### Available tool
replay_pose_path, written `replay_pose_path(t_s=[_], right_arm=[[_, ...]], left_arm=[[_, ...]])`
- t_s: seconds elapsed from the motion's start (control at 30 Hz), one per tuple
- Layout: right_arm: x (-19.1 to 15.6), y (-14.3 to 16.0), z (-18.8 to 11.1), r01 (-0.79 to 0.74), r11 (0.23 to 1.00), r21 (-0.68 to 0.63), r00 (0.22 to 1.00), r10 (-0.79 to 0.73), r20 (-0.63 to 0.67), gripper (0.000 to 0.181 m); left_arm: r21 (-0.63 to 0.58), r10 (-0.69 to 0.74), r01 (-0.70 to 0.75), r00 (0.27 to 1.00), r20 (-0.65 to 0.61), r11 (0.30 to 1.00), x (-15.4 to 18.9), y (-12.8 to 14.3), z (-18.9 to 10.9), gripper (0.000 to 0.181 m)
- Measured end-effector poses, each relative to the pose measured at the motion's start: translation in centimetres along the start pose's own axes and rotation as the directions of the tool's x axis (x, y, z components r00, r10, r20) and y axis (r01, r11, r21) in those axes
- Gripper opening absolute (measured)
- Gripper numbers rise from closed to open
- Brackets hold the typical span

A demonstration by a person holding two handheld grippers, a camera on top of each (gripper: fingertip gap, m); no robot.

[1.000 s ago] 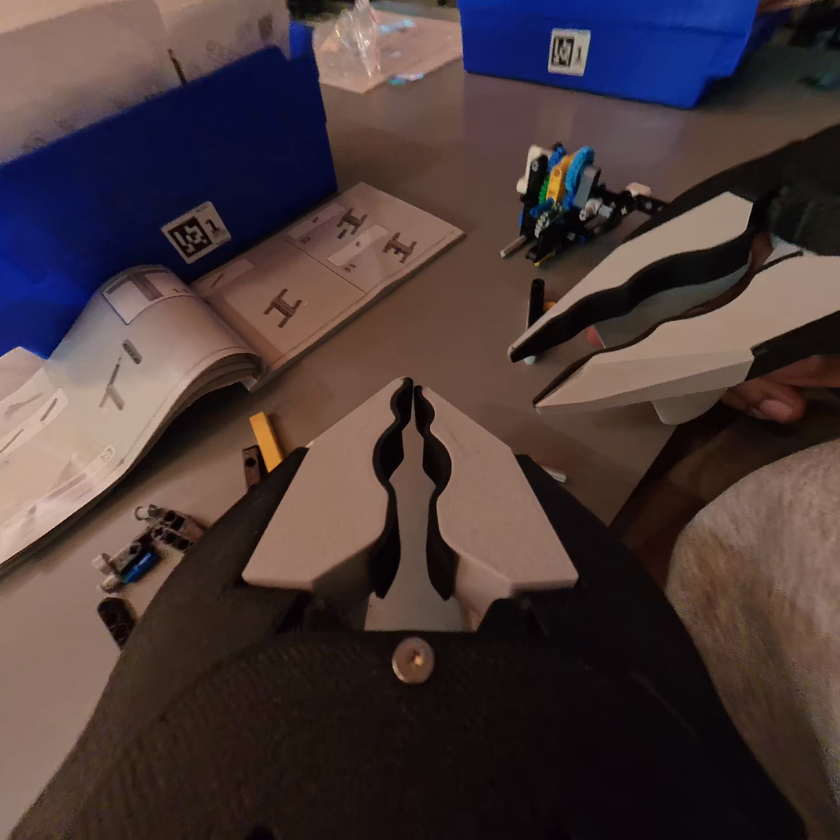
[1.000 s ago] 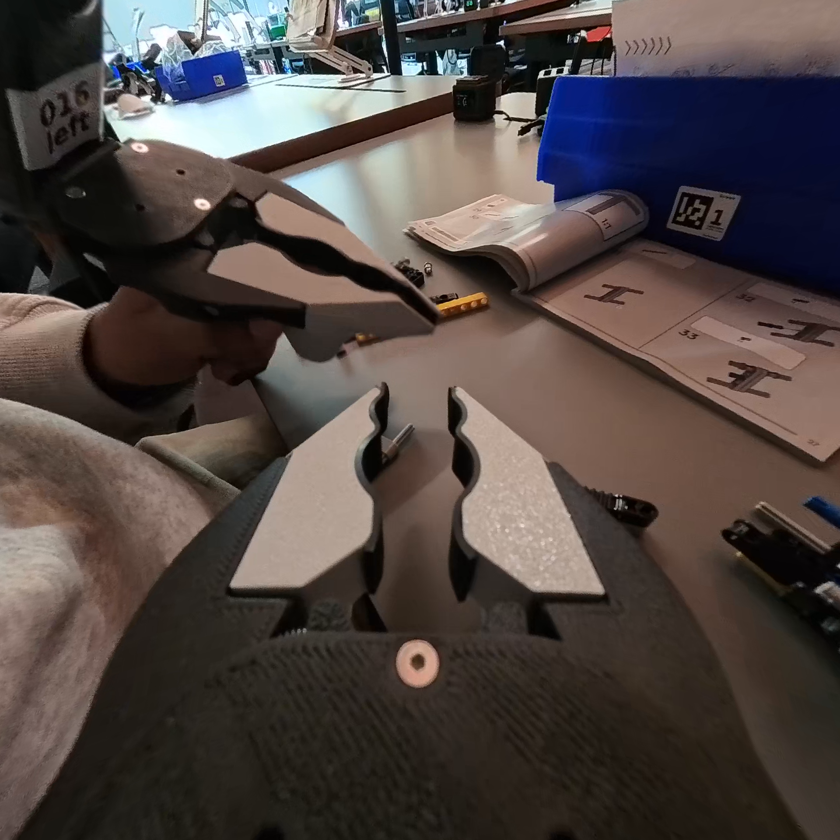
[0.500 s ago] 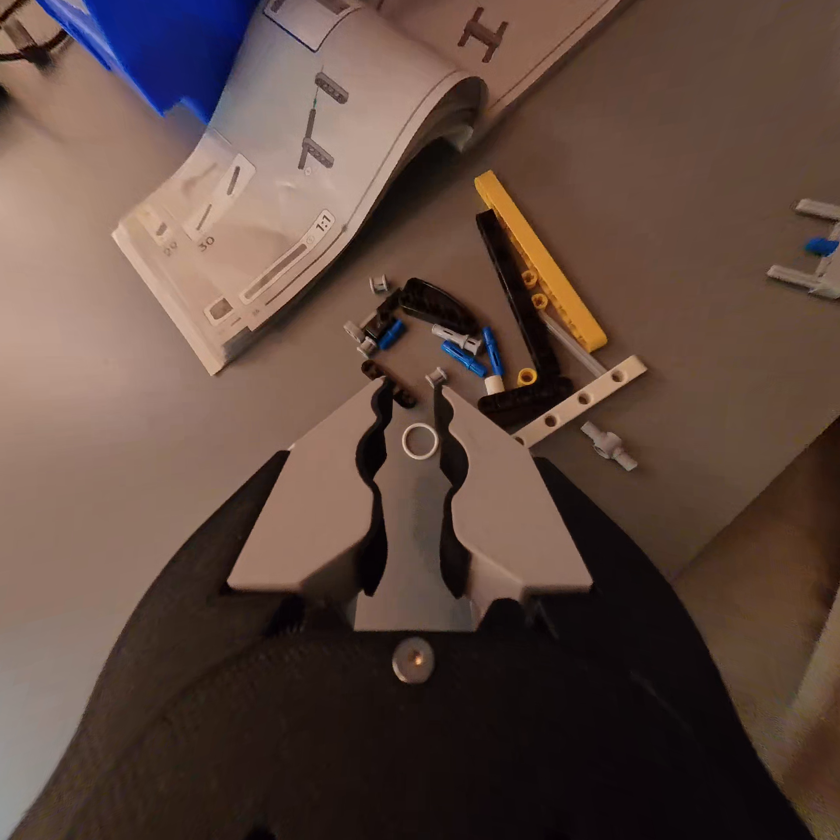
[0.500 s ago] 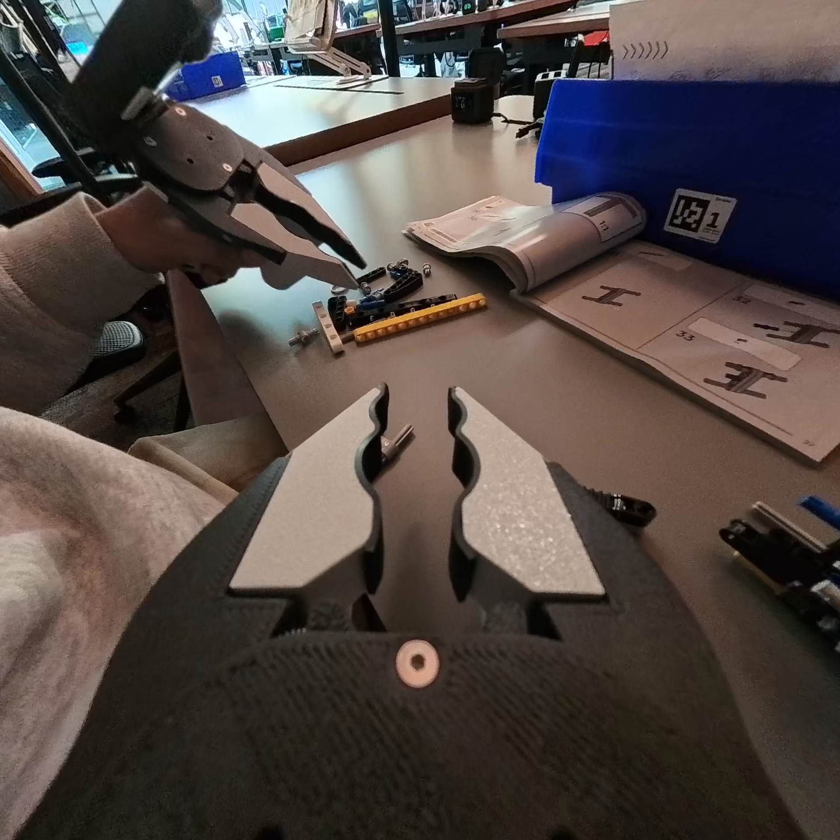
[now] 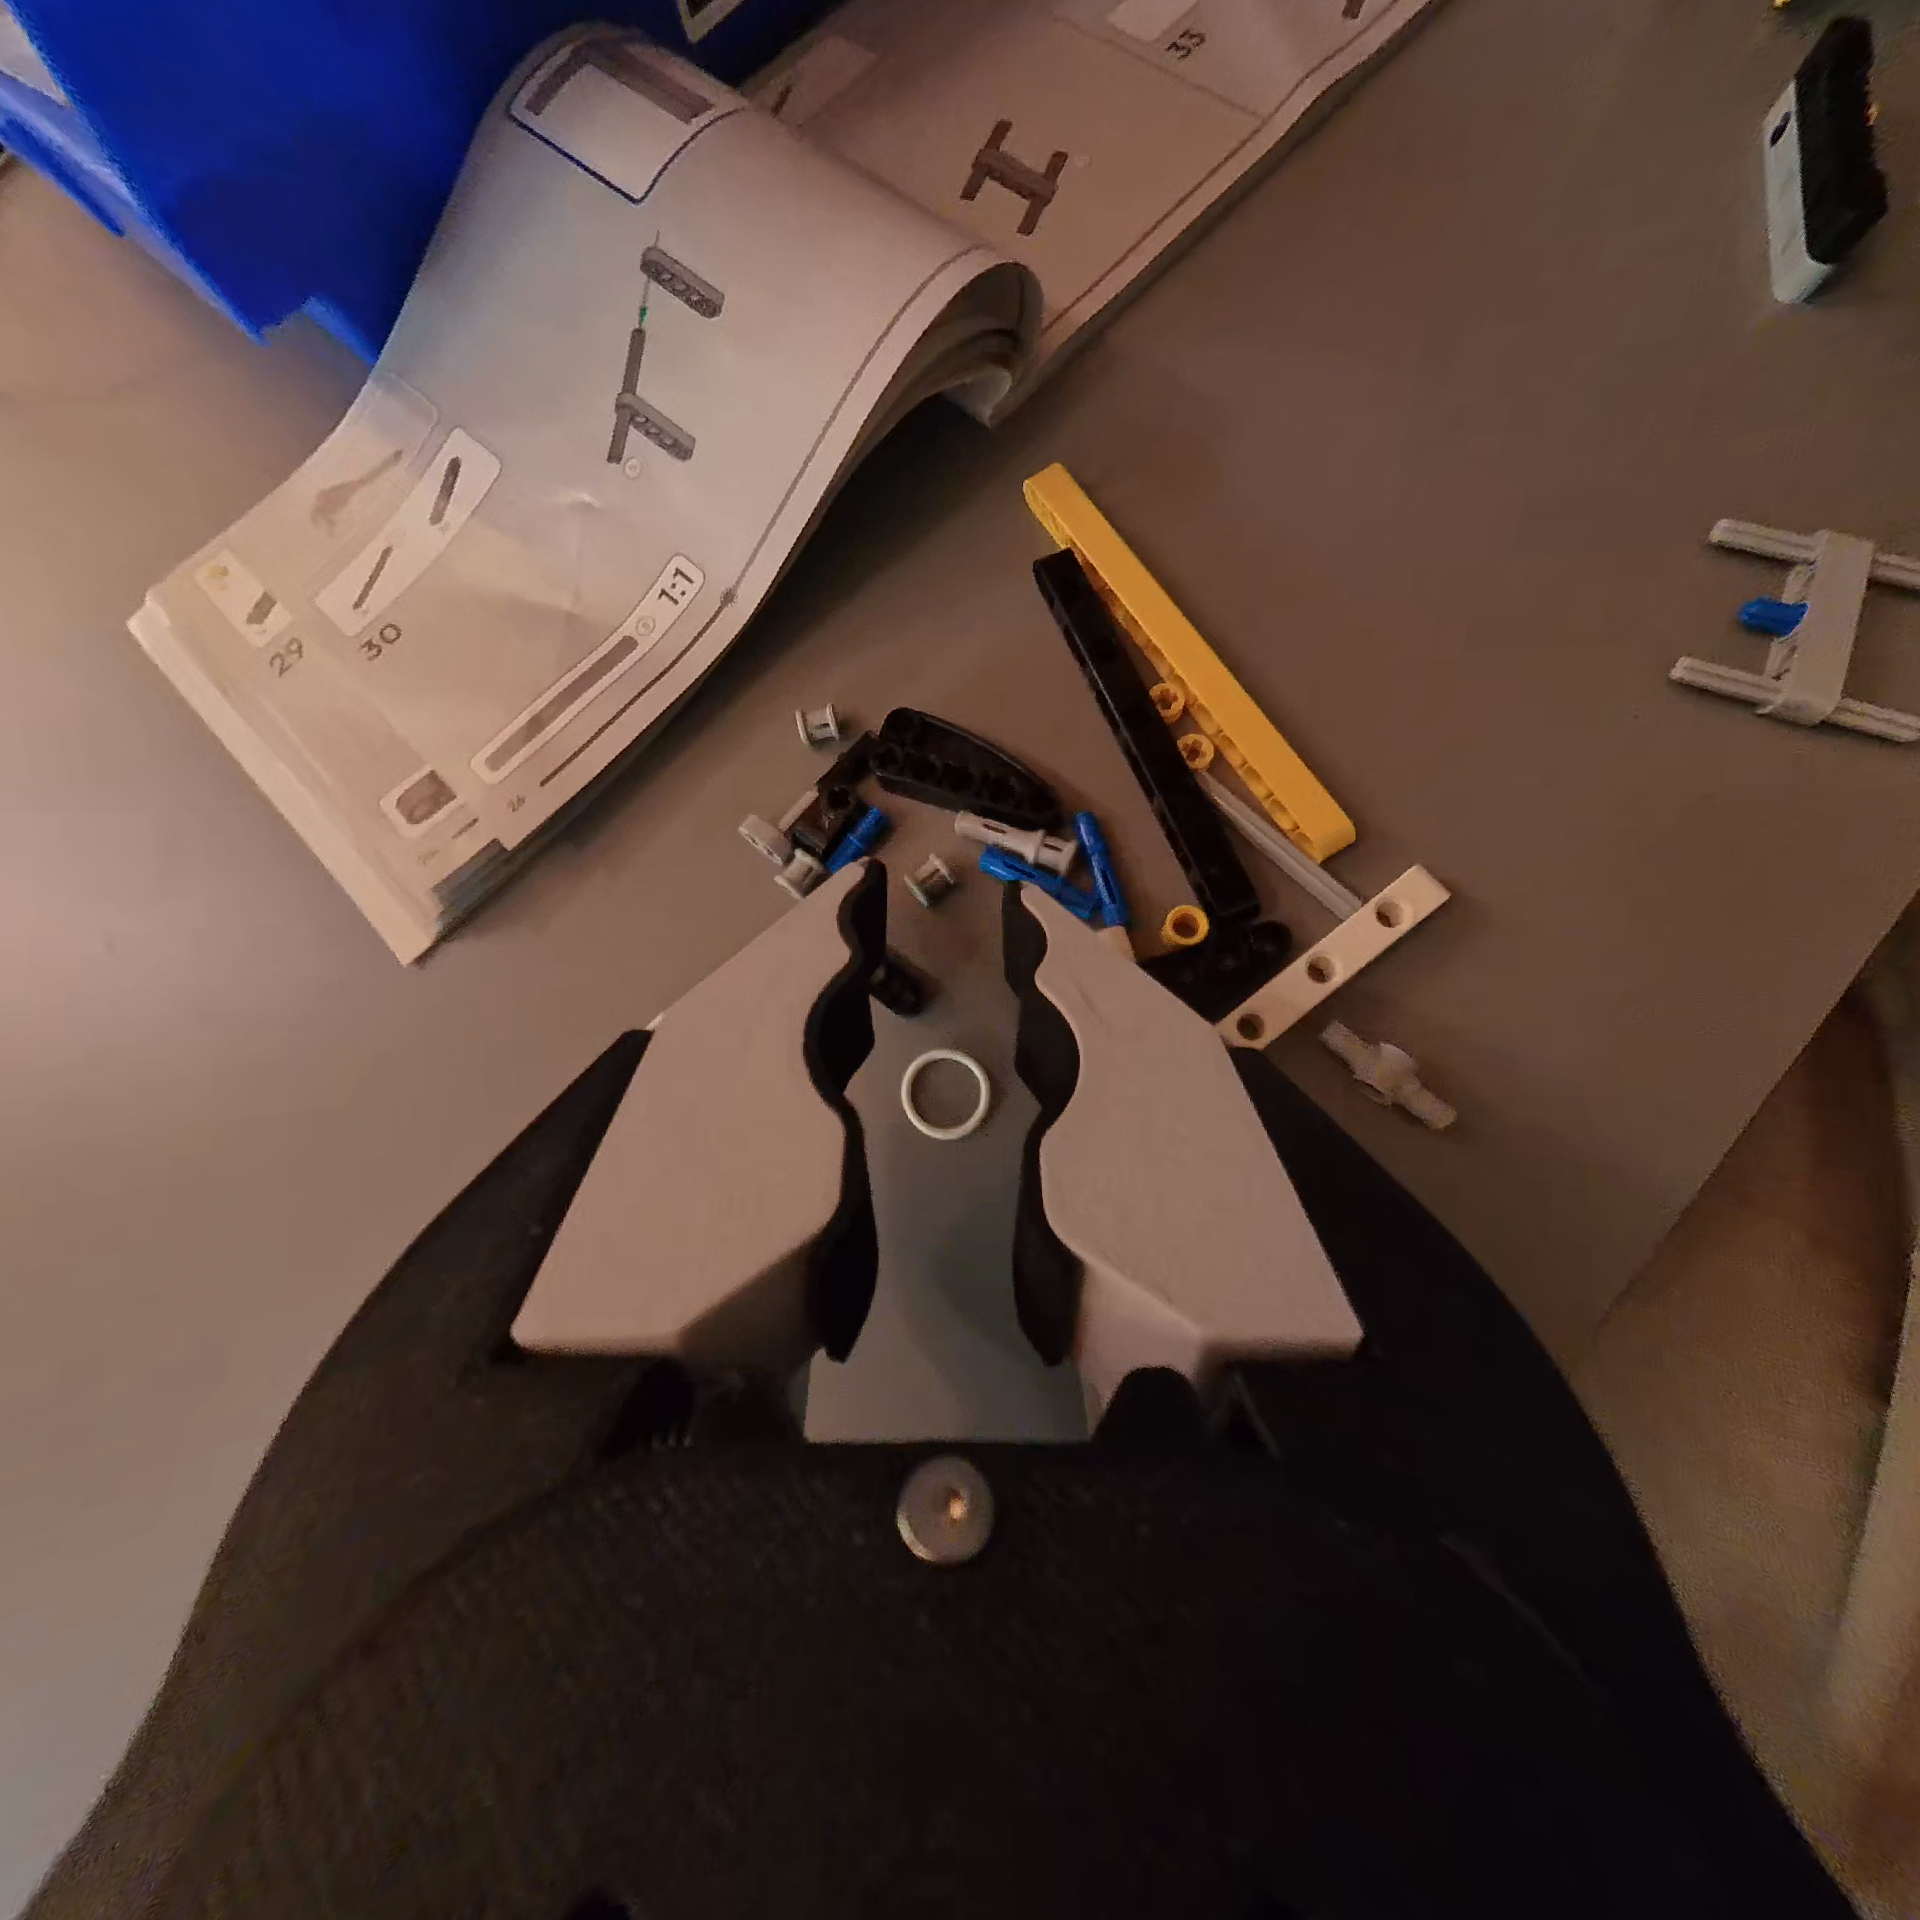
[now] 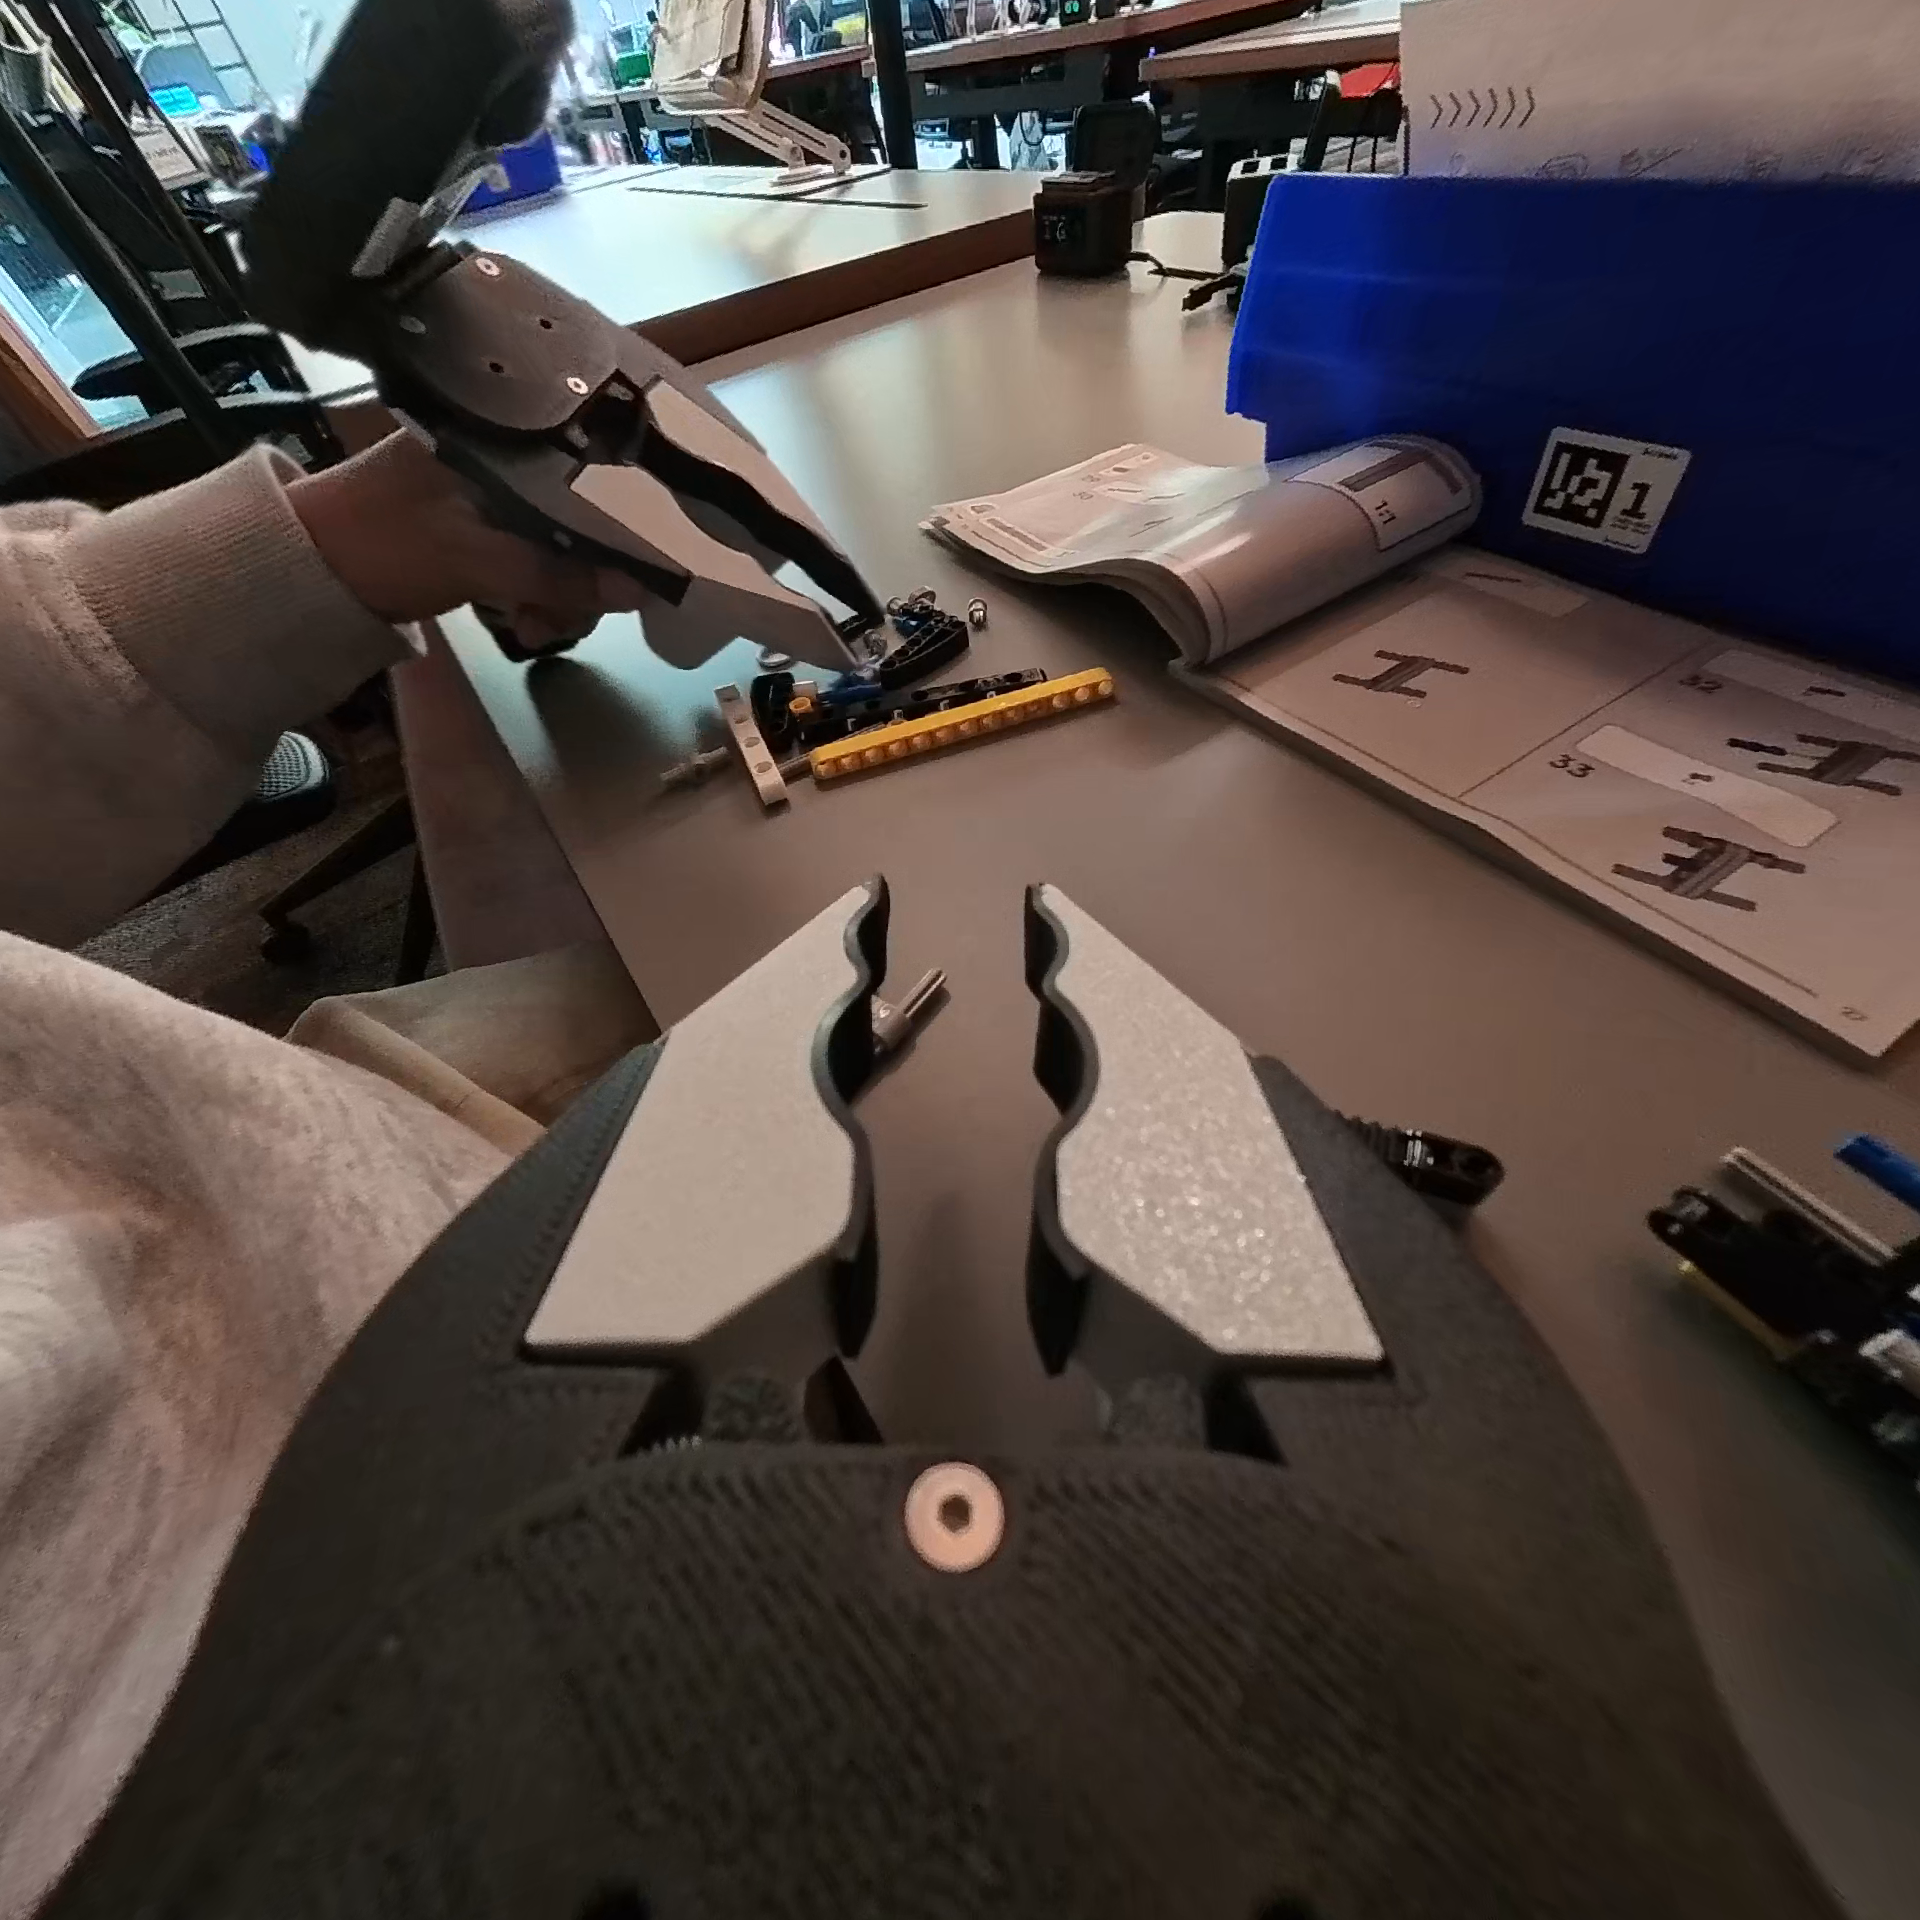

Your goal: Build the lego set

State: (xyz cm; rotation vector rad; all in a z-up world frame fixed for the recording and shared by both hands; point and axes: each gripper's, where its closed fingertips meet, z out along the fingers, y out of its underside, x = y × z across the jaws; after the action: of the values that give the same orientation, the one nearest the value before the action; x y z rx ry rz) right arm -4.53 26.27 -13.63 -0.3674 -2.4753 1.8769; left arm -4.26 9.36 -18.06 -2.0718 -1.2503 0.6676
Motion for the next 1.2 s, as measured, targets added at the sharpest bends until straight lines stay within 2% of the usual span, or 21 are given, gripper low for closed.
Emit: replay_pose_path(t_s=[0.03,0.13,0.2,0.43,0.57,0.6,0.63,0.67,0.73,0.77,0.83,0.93,1.1,1.2], right_arm=[[0.0,0.0,0.0,0.0,1.0,0.0,1.0,0.0,0.001,0.025],[-0.1,0.0,0.0,0.002,1.0,0.001,1.0,-0.002,0.002,0.025],[-0.1,0.0,0.0,0.002,1.0,0.003,1.0,-0.002,0.002,0.025],[0.0,0.0,0.1,0.0,1.0,0.001,1.0,0.0,0.002,0.026],[0.1,-0.3,-0.1,-0.01,1.0,0.016,1.0,0.01,-0.001,0.026],[0.2,-0.5,-0.2,-0.016,0.999,0.027,1.0,0.016,-0.01,0.03],[0.8,-0.8,-0.4,-0.023,0.999,0.048,0.999,0.025,-0.046,0.041],[1.9,-1.4,-0.9,-0.02,0.996,0.085,0.992,0.03,-0.12,0.056],[3.4,-2.8,-2.2,0.01,0.987,0.16,0.973,0.027,-0.231,0.058],[3.2,-3.2,-2.4,0.023,0.984,0.177,0.974,0.018,-0.226,0.057],[1.7,-3.0,-1.8,0.045,0.987,0.155,0.988,-0.021,-0.153,0.05],[-0.6,-2.0,-0.5,0.021,0.996,0.082,0.999,-0.018,-0.03,0.046],[-2.1,-2.7,-0.3,-0.028,0.993,0.111,0.999,0.023,0.049,0.031],[-2.3,-3.4,-0.8,-0.001,0.988,0.155,0.999,-0.007,0.047,0.024]], left_arm=[[-0.013,0.009,-0.009,1.0,-0.006,1.0,-0.1,0.0,0.2,0.019],[-0.029,0.022,-0.023,0.999,-0.032,0.999,-0.2,-0.3,0.5,0.017],[-0.04,0.021,-0.023,0.998,-0.058,0.999,-0.1,-0.2,0.5,0.005],[-0.02,-0.017,0.015,0.995,-0.1,1.0,0.1,-0.1,0.3,0.004],[0.051,-0.044,0.049,0.996,-0.081,0.998,-0.4,-1.1,-0.7,0.004],[0.08,-0.058,0.065,0.994,-0.089,0.995,-0.4,-1.7,-1.1,0.004],[0.115,-0.073,0.086,0.991,-0.11,0.99,0.0,-2.4,-1.7,0.004],[0.159,-0.093,0.116,0.985,-0.146,0.98,0.6,-3.3,-2.3,0.004],[0.25,-0.141,0.206,0.957,-0.254,0.946,2.5,-5.8,-3.3,0.004],[0.283,-0.165,0.257,0.936,-0.311,0.924,3.5,-6.9,-3.6,0.004],[0.302,-0.189,0.326,0.895,-0.404,0.896,5.5,-8.5,-3.6,0.004],[0.251,-0.187,0.342,0.853,-0.487,0.906,8.6,-9.0,-2.7,0.004],[0.212,-0.178,0.387,0.757,-0.629,0.897,13.3,-10.2,-2.3,0.004],[0.193,-0.148,0.403,0.674,-0.724,0.894,15.3,-10.4,-2.9,0.004]])
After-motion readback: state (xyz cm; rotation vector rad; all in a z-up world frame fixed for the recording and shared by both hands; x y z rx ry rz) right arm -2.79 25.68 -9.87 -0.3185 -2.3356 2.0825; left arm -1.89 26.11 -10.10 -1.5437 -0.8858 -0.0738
